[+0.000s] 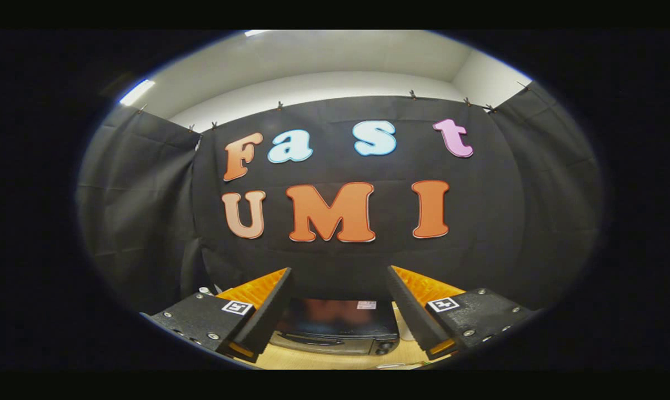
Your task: Open the toaster oven, put the food inside, and close the toaster oven door.
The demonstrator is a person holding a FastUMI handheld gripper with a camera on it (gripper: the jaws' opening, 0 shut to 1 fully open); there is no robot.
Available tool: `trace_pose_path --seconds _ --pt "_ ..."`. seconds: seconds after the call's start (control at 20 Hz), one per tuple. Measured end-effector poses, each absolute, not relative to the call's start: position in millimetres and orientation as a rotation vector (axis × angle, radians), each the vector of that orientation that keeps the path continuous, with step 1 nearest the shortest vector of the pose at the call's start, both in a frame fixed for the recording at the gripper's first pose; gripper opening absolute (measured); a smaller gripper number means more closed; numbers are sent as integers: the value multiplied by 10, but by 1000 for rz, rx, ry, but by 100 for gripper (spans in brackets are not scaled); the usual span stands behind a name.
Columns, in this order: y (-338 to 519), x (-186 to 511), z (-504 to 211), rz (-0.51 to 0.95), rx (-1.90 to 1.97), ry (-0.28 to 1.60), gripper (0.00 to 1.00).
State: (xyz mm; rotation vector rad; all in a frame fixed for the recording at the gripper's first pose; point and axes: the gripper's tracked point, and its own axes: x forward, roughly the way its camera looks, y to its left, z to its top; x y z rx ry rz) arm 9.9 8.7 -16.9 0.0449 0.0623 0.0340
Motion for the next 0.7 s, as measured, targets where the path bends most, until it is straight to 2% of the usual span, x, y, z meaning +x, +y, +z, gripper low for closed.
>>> trace_pose_path --seconds 0.25,0.7 --pt "108 149 -453 33 56 114 98" --pt "362 305 -1672 63 89 379 99"
